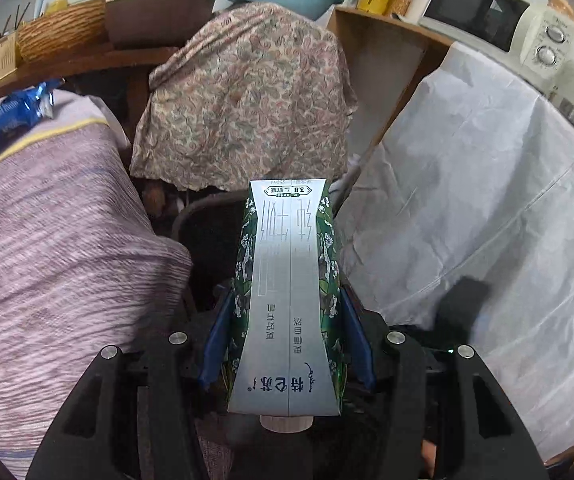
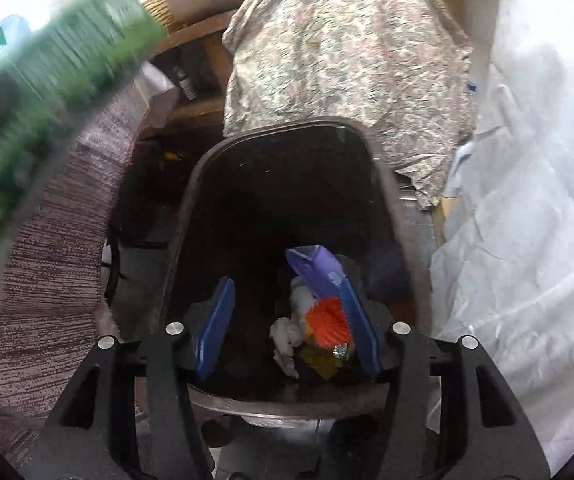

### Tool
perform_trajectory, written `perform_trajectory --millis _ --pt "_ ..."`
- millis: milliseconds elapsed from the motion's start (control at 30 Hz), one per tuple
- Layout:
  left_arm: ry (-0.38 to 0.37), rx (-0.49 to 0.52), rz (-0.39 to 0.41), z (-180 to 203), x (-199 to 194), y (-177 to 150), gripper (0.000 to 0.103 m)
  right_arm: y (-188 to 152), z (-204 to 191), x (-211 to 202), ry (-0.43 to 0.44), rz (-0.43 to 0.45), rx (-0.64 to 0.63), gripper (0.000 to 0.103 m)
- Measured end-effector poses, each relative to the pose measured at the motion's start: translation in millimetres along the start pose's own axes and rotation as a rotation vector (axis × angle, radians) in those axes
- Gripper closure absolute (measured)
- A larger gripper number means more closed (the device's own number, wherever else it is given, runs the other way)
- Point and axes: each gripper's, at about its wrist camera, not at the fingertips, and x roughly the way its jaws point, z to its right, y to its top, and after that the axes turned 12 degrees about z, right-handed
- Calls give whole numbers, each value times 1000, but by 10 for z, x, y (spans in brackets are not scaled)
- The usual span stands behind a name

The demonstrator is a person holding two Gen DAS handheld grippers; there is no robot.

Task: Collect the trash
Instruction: 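Carry the net and carton over the bin and open both tools to drop them, then return to the table and grasp the yellow-lidded tube with the right tool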

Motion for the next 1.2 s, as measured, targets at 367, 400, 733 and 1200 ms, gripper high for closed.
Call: perform_trajectory --millis 367,400,733,1200 --pt "47 16 -111 69 662 -236 52 73 538 -422 -164 71 50 37" --pt "52 18 -120 76 710 -251 52 76 579 -460 -169 77 59 37" --pt "97 53 -198 100 1108 -425 51 103 632 -642 -172 101 76 36" --pt "75 36 -124 237 836 -355 22 258 635 -909 -171 168 103 31"
